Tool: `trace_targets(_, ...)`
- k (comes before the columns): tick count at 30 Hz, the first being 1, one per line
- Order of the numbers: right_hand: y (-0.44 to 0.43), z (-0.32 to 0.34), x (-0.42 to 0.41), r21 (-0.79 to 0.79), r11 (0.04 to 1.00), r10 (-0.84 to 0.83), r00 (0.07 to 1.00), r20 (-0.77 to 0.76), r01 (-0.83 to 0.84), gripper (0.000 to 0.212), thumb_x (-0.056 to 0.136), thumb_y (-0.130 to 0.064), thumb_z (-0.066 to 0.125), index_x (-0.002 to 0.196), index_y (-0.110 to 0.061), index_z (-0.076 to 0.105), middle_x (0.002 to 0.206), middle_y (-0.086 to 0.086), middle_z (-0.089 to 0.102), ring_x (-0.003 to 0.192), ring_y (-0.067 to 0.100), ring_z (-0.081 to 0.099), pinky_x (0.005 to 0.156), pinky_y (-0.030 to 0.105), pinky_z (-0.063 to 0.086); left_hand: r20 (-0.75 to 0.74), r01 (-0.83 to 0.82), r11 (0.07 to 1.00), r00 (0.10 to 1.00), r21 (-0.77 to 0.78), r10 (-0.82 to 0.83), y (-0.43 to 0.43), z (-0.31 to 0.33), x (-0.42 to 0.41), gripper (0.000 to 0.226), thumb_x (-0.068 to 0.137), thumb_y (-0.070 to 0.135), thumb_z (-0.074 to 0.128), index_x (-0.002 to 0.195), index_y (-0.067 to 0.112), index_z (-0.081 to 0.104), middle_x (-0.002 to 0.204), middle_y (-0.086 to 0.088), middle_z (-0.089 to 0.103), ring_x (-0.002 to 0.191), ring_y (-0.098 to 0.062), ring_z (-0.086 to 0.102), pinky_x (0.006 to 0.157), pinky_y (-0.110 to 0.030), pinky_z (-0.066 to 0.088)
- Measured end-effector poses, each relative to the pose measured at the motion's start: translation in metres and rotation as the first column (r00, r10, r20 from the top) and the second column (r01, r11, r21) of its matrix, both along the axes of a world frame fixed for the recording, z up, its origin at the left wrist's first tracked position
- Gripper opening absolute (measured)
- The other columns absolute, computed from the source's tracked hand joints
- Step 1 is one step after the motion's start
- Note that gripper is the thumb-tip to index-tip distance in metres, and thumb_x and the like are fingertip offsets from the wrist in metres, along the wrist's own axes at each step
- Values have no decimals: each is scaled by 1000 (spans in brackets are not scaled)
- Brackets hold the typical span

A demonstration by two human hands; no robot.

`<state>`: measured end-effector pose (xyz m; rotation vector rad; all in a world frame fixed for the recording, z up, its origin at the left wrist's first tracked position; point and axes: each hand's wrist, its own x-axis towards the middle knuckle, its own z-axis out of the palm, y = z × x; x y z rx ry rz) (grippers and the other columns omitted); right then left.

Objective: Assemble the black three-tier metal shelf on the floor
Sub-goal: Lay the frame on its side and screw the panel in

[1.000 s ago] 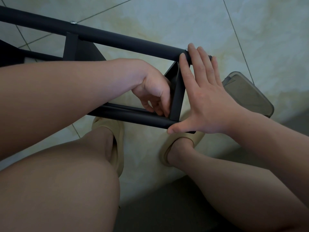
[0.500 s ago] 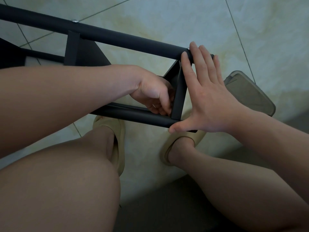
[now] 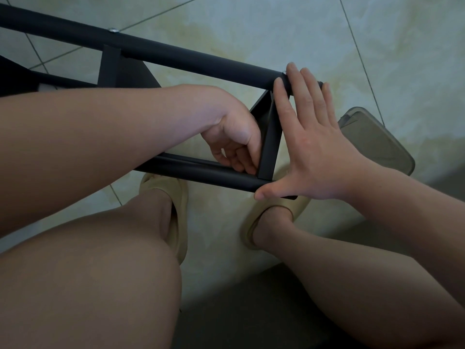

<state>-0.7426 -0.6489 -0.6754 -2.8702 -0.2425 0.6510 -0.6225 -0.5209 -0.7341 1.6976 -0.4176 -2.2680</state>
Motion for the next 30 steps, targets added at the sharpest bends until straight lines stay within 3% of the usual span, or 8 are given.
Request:
trace_targets(8,-1,0,0,10,1000,-3,1000,1,3,154,54,-97,49,159,0,-7,165,25,-14,153,42,-17,121,47,-17,10,-48,998,999,-39,48,-3,1,-2,10,90,5,65,95,11,70,89,-3,70,83,-14,61,78,-24,46)
trace_targets(14,0,2,0,17,1000,-12,1000,3,12,154,54,-96,50,159,0,-7,166,25,-14,153,42,-16,120,44,-20,-12,-96,993,995,-68,95,-1,2,-4,17,87,-1,65,102,6,69,96,-9,68,87,-19,60,90,-31,44)
trace_targets(19,1,2,0,25,1000,-14,1000,-10,15,154,53,-95,51,160,-1,-9,166,24,-16,153,41,-18,120,44,-20,-21,-119,989,993,-93,118,1,1,-5,24,89,-3,63,113,1,66,105,-14,64,87,-19,60,90,-32,45)
trace_targets(23,0,3,3,29,999,-16,1000,-19,17,155,52,-93,55,160,-3,-9,166,23,-17,153,40,-19,120,43,-20,-27,-143,985,990,-95,141,1,1,-6,37,91,-4,61,128,-7,60,111,-17,63,99,-25,58,93,-33,45)
trace_targets(30,-2,4,4,33,999,-12,1000,-12,13,155,52,-93,57,160,-3,-8,166,22,-15,153,39,-17,119,41,-21,-39,-193,972,981,-135,190,5,0,-6,36,90,-7,61,125,-8,60,109,-18,63,96,-26,59,90,-32,49)
